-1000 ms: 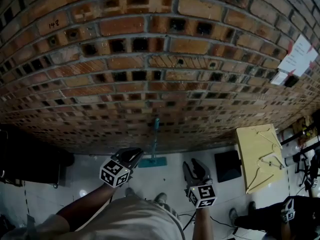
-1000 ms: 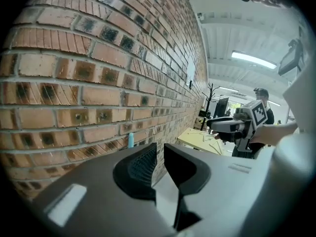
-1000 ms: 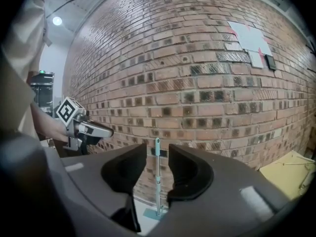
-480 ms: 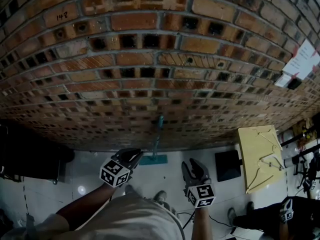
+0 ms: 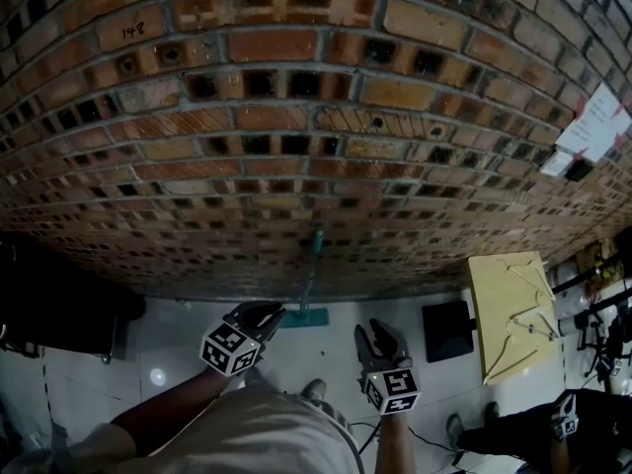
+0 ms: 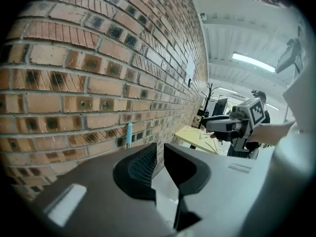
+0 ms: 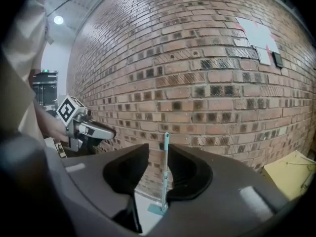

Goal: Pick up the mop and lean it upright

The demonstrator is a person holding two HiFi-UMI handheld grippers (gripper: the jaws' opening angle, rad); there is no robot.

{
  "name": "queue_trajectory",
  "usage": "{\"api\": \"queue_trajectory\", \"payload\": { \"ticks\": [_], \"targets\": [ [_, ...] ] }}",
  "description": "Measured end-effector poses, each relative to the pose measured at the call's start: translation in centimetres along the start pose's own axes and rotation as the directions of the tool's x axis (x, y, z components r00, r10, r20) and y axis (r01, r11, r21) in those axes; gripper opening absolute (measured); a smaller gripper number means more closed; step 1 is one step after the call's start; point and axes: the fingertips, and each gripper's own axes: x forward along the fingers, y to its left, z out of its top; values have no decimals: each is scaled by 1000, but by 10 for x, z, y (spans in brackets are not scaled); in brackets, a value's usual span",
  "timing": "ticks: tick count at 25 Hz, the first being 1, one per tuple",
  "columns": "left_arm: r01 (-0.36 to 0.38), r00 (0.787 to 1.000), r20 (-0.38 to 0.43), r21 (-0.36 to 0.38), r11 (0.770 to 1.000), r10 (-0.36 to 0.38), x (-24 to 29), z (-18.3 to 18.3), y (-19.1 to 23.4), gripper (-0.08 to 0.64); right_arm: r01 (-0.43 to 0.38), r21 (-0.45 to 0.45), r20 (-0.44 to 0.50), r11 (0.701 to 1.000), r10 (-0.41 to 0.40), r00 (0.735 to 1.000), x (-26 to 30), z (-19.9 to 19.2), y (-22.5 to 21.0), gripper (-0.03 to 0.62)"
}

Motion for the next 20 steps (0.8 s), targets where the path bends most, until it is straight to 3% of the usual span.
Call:
{"api": "queue_trajectory", "payload": {
  "ticks": [20],
  "targets": [
    [32, 999, -17, 11, 999, -32, -1, -9, -17, 66, 58, 19, -10, 998, -57, 998, -24, -17, -8, 112]
  ]
}}
